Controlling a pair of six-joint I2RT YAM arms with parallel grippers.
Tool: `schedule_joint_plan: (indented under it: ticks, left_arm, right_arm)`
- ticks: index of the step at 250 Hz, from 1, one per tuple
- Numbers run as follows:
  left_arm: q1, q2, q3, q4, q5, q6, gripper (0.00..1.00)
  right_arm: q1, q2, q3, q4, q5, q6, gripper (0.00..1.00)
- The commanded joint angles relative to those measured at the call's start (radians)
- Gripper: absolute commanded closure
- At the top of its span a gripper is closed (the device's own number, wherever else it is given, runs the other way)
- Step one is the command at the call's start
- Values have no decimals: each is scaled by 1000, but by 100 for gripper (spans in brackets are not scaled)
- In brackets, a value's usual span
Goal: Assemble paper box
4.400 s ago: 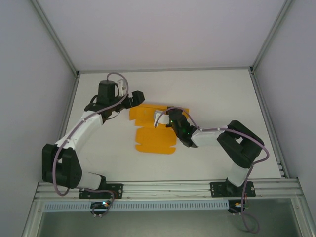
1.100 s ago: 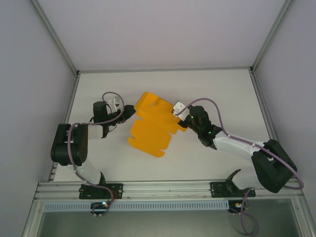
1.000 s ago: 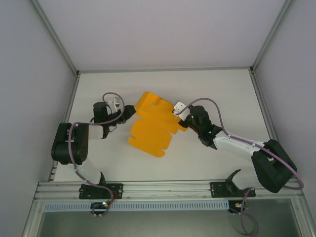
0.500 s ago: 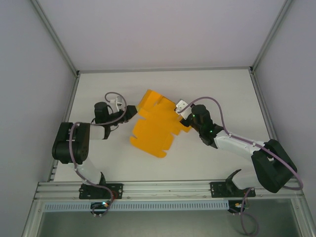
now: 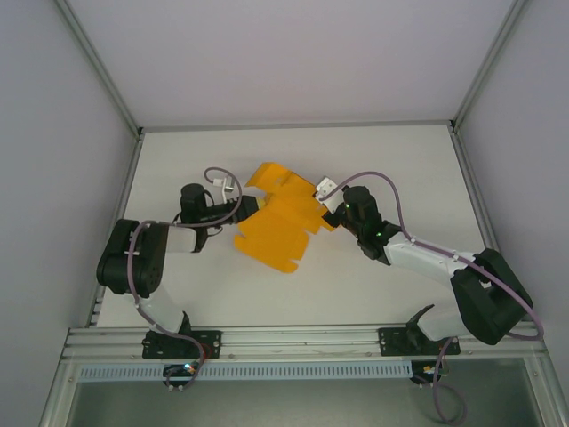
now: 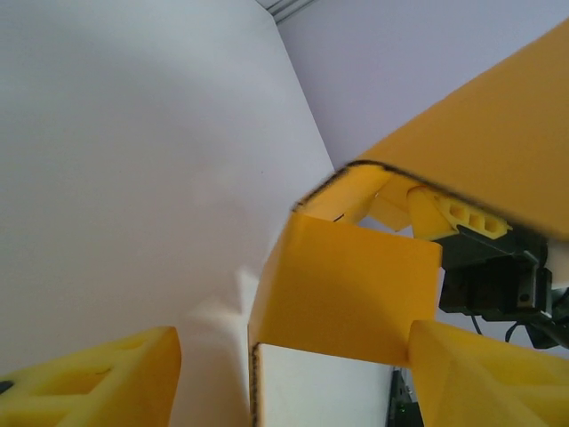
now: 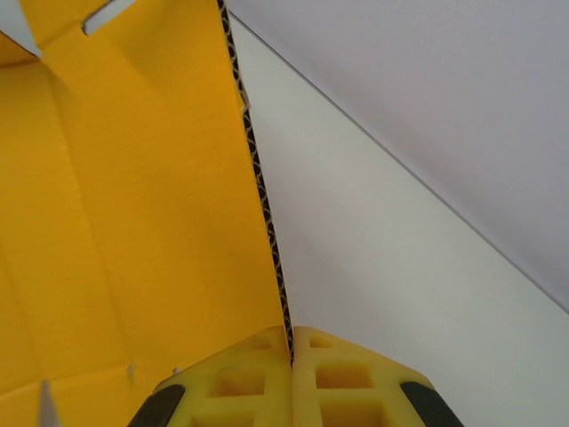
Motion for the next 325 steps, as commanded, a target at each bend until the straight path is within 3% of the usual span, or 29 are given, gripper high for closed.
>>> schedule_joint_plan:
  ticks: [1, 80, 101, 117, 138, 164, 188, 249, 292, 325]
  left_arm:
    - [-26, 10, 44, -70, -27, 95, 34]
    - [-92, -35, 143, -433, -183, 339, 56]
    - [-95, -58, 136, -468, -214, 354, 51]
    - [-94, -93, 129, -522, -265, 384, 37]
    - [-95, -161, 126, -632, -342, 433, 32]
    - [-93, -253, 134, -777, -507, 477, 24]
    - [-93, -310, 144, -853, -596, 493, 23]
    - [-123, -360, 155, -857, -608, 490, 27]
    - [-123, -367, 186, -865, -701, 503, 27]
    - [-122, -353, 236, -905, -815, 536, 20]
  right_arm:
    - [12, -10, 20, 40, -87, 35, 100]
    - [13, -11, 15, 44, -152, 47, 100]
    - [13, -9, 20, 31, -143, 42, 100]
    - [13, -12, 22, 23, -121, 42, 100]
    - [11, -21, 21, 7, -96, 34, 100]
    - [5, -33, 27, -33, -87, 31, 100]
    - [2, -32, 34, -60, -90, 32, 100]
    - [2, -1, 66, -97, -92, 63, 100]
    - [1, 3, 73, -105, -105, 72, 100]
    - [2, 1, 79, -123, -107, 70, 100]
